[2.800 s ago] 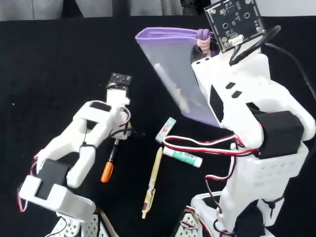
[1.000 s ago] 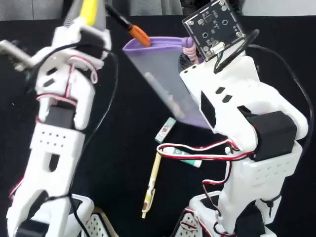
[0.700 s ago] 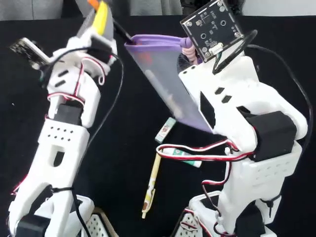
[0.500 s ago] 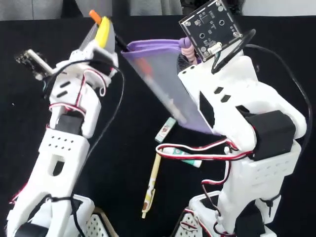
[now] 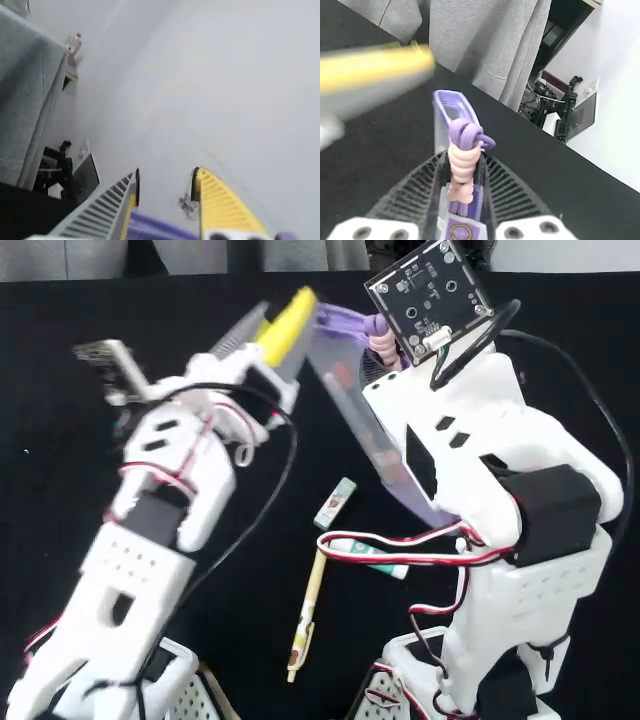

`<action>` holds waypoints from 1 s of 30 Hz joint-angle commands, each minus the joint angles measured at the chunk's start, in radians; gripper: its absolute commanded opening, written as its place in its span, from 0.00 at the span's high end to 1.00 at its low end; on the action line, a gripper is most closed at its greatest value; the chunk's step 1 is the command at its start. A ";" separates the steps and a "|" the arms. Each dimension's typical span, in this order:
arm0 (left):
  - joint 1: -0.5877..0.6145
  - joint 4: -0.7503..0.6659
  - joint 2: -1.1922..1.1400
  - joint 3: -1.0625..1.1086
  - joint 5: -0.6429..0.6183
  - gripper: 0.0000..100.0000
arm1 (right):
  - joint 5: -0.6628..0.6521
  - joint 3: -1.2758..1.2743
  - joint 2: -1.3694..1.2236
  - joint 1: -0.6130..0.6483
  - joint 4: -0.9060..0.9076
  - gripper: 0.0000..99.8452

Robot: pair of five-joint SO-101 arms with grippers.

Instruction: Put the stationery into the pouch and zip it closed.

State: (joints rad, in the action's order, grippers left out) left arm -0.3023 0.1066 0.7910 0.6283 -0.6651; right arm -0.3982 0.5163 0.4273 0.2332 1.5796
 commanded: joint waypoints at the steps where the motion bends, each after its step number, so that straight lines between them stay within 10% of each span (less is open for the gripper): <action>1: 0.166 0.206 0.141 -0.216 0.003 0.81 | -0.008 0.041 0.008 0.008 -0.003 0.99; 11: 0.315 0.864 0.227 -0.102 0.114 0.80 | -0.003 0.038 0.002 -0.138 -0.049 0.99; 23: -0.051 0.382 0.224 0.509 0.446 0.80 | -0.003 0.047 0.010 -0.207 -0.074 0.99; 30: -0.222 0.436 0.153 0.493 0.543 0.80 | -0.008 0.047 0.004 -0.371 -0.114 0.99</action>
State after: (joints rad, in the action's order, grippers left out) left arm -0.4741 0.5240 1.0012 1.1761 -0.1419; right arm -0.3982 0.5163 0.4273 -0.0675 1.5060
